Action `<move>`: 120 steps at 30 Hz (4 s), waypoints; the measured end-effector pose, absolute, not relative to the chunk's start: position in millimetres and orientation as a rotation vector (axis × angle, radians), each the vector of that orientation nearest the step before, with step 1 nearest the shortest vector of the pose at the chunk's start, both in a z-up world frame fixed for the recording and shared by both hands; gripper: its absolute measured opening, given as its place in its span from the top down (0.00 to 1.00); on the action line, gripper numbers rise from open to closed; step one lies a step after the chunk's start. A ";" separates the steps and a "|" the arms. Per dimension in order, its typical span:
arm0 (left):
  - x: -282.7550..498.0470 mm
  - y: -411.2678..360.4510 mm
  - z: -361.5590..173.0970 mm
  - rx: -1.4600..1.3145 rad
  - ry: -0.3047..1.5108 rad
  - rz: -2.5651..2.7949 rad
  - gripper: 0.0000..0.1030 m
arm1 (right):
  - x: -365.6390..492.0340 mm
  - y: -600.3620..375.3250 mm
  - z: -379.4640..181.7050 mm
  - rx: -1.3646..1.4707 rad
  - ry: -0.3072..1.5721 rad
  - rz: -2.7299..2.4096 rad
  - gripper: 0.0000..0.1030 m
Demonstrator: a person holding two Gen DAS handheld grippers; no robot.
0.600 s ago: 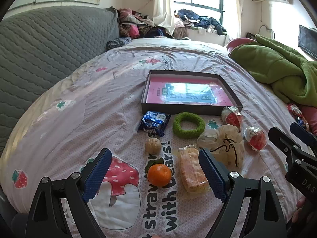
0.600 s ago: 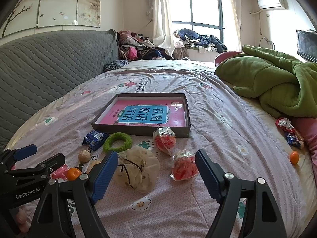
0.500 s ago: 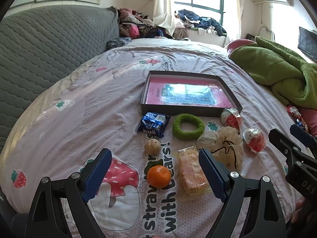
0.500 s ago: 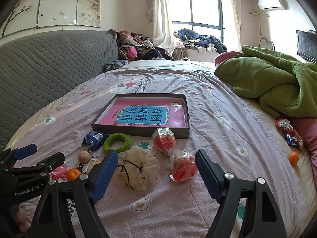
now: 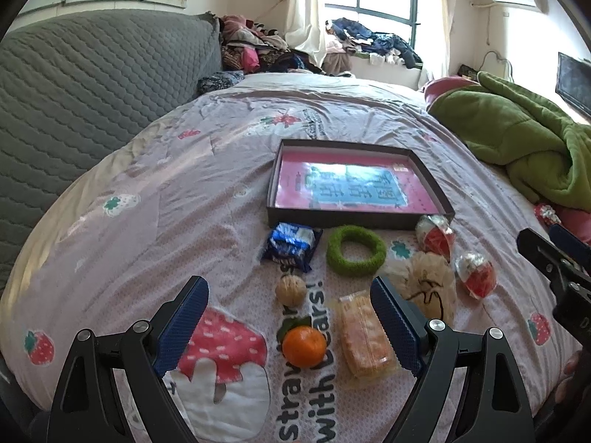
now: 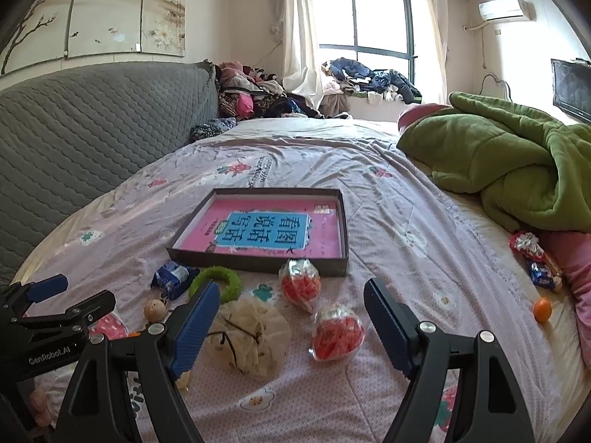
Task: Organize objects
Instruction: 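Move the left gripper toward the orange while the right gripper approaches the mesh bag, then close the left gripper on the orange while the right gripper grasps the mesh bag, then lift the orange with the left gripper while the right gripper carries the mesh bag toward the tray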
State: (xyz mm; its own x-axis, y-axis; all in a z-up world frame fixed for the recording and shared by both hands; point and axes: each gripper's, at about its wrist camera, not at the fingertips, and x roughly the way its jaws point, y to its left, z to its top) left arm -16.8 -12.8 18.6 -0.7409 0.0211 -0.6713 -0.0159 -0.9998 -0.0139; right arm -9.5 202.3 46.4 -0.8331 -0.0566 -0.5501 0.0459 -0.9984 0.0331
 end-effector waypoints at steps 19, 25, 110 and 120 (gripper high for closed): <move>-34.5 -25.6 -4.3 -1.236 0.086 2.869 0.13 | -29.0 167.4 43.3 0.923 0.063 -2.892 0.23; -29.7 -25.6 -33.1 -1.294 0.110 2.798 0.13 | -30.1 164.9 13.0 1.022 0.070 -2.847 0.23; -27.0 -0.6 -29.9 -1.193 -0.003 2.672 0.61 | -23.2 146.0 -10.1 1.026 0.099 -2.762 0.77; -20.1 6.9 -8.7 -1.161 -0.009 2.741 0.61 | -15.6 155.7 6.3 0.979 0.047 -2.807 0.77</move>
State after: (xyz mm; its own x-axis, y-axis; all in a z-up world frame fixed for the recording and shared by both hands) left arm -20.1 6.9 -8.7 -0.6844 0.1538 -0.7127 -0.1490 -0.9864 -0.0697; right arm -15.6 155.7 6.3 -0.7705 -0.1483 -0.6199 0.1691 -0.9853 0.0256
